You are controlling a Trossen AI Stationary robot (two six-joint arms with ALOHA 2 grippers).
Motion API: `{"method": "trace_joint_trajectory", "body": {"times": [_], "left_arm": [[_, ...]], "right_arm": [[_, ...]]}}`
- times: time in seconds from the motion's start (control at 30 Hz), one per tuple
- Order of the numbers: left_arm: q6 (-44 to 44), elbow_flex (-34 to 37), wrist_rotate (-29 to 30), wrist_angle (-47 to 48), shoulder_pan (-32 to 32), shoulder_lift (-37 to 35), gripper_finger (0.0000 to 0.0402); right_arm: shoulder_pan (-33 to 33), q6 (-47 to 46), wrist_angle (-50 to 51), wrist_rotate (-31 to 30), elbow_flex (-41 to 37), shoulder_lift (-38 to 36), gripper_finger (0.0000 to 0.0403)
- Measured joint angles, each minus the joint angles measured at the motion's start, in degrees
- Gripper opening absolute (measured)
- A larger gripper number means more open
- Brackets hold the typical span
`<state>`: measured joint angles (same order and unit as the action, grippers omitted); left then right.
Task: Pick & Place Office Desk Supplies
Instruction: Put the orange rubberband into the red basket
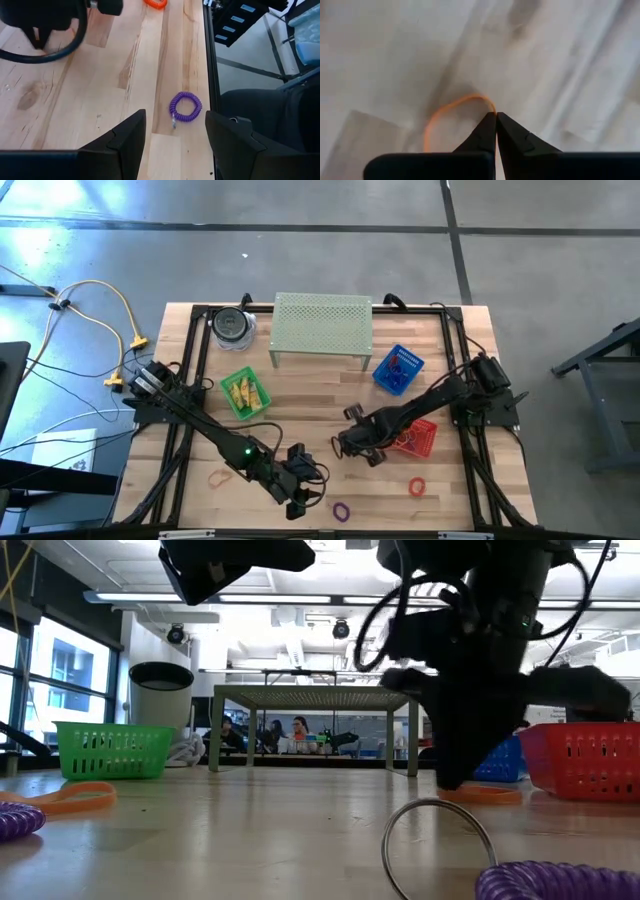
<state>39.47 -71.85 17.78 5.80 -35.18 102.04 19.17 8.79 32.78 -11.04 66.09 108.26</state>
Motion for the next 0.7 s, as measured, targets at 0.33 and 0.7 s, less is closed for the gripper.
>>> {"method": "trace_joint_trajectory", "body": {"times": [0.33, 0.7], "left_arm": [[0.4, 0.0, 0.0, 0.1, -0.5, 0.0, 0.02], [1.4, 0.0, 0.0, 0.2, -1.0, 0.0, 0.02]], "right_arm": [[4.3, 0.3, 5.0, -5.6, 7.3, -0.2, 0.0003], [9.9, -8.1, 24.7, -14.4, 16.4, -0.3, 0.0003]]}}
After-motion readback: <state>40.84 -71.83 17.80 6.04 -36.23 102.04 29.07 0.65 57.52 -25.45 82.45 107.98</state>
